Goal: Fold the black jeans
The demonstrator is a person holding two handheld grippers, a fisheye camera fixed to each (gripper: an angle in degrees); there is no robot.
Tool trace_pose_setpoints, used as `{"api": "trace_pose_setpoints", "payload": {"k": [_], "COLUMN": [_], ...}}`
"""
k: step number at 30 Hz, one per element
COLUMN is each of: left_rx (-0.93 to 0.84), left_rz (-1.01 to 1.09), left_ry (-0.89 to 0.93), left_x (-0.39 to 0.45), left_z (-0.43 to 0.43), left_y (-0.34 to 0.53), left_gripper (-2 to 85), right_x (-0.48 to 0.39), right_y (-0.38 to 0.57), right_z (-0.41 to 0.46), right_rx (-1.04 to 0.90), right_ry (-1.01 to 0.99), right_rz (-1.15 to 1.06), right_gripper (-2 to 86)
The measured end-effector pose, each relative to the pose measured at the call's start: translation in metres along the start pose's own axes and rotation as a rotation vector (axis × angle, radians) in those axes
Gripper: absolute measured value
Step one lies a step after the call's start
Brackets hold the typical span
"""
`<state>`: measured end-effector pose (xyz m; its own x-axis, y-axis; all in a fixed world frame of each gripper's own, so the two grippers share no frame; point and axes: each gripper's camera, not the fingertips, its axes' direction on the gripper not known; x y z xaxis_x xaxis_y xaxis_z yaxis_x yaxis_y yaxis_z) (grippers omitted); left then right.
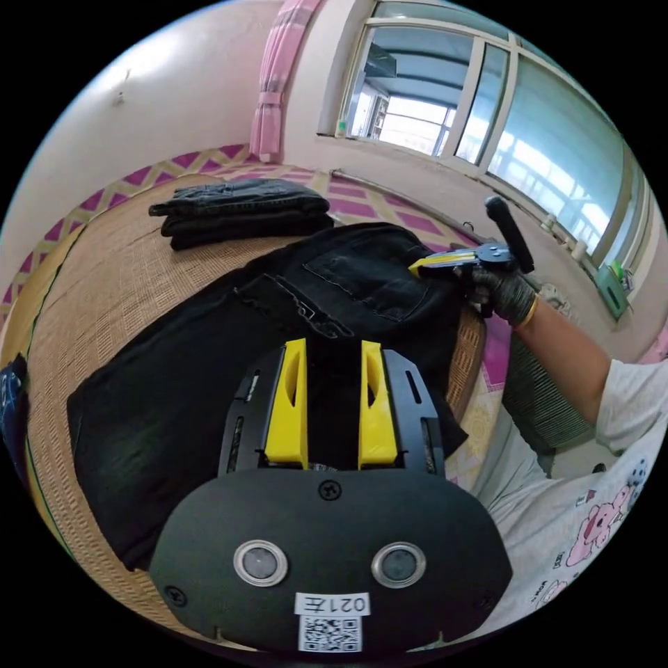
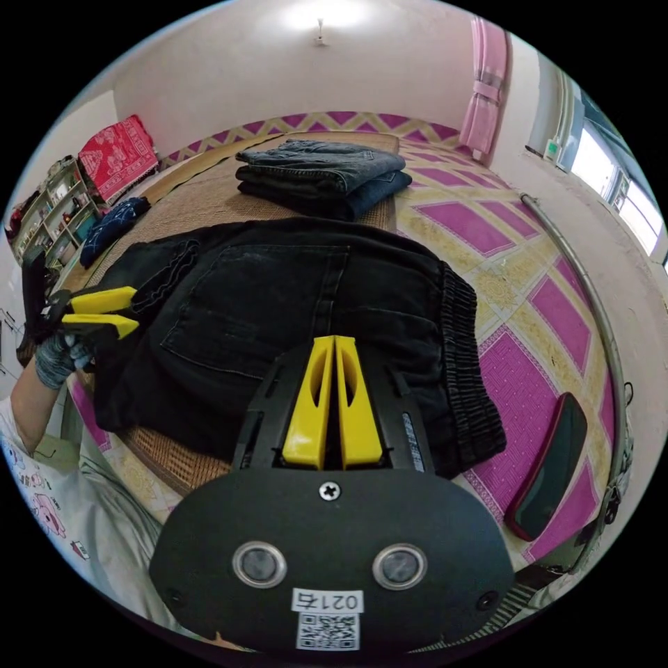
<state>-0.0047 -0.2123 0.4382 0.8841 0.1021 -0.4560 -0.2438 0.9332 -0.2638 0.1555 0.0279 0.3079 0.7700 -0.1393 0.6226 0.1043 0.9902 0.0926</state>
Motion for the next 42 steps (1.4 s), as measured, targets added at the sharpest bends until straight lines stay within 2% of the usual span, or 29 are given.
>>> {"api": "trace_pose_setpoints", "payload": {"k": [2,3,8,13,15,19,20,23,25,26,27,29,31,33,34,42], "left_rx": [0.017,0.044,0.260,0.448,0.499,0.548,0.530,0.387,0.459,0.547,0.559,0.480,0.455,0.463,0.456,0.118], "left_rz": [-0.030,-0.076,-0.263,-0.373,-0.490,-0.742,-0.827,-1.005,-1.084,-1.080,-1.072,-1.051,-1.009,-0.936,-0.904,-0.348], "left_ry": [-0.080,-0.068,0.070,-0.096,-0.235,-0.361,-0.362,-0.211,-0.075,0.018,0.054,0.028,-0.099,-0.322,-0.360,-0.299], "left_x": [-0.001,-0.008,-0.067,-0.154,-0.200,-0.273,-0.298,-0.353,-0.370,-0.378,-0.382,-0.385,-0.375,-0.352,-0.347,-0.321], "left_z": [-0.007,-0.017,-0.110,-0.275,-0.345,-0.401,-0.403,-0.369,-0.362,-0.369,-0.374,-0.383,-0.402,-0.427,-0.429,-0.349], "left_y": [-0.003,-0.003,0.020,0.087,0.141,0.236,0.268,0.326,0.352,0.360,0.360,0.351,0.338,0.313,0.304,0.165], "left_gripper": [7.1,2.2,-0.7,-1.0,-1.0,-0.9,-0.9,-0.9,-0.9,-0.9,-0.8,-0.8,-0.6,-0.1,0.1,9.6], "right_x": [-0.002,-0.004,-0.010,-0.016,-0.019,-0.022,-0.023,-0.024,-0.022,-0.022,-0.020,-0.020,-0.024,-0.027,-0.029,-0.041], "right_y": [0.000,0.000,0.000,0.000,0.000,0.000,0.000,-0.001,-0.001,-0.001,-0.002,-0.006,-0.013,-0.023,-0.034,-0.123], "right_z": [0.000,0.000,-0.002,-0.004,-0.005,-0.007,-0.007,-0.009,-0.010,-0.011,-0.013,-0.021,-0.043,-0.055,-0.055,-0.003], "right_rx": [-0.001,-0.001,-0.002,-0.002,-0.002,-0.003,-0.003,-0.005,-0.005,-0.006,-0.008,-0.023,0.052,0.120,0.121,-0.059], "right_ry": [-0.006,-0.007,-0.010,-0.015,-0.013,-0.018,-0.019,-0.030,-0.050,-0.060,-0.082,-0.102,-0.101,-0.107,-0.096,-0.006], "right_rz": [0.003,0.004,0.006,0.009,0.008,0.014,0.016,0.023,0.035,0.039,0.045,0.022,-0.050,-0.124,-0.179,-0.517], "right_gripper": [-0.6,-0.6,-0.6,-0.7,-0.7,-0.8,-0.8,-0.9,-0.8,-0.8,-0.5,0.3,3.0,5.5,6.7,9.5]}}
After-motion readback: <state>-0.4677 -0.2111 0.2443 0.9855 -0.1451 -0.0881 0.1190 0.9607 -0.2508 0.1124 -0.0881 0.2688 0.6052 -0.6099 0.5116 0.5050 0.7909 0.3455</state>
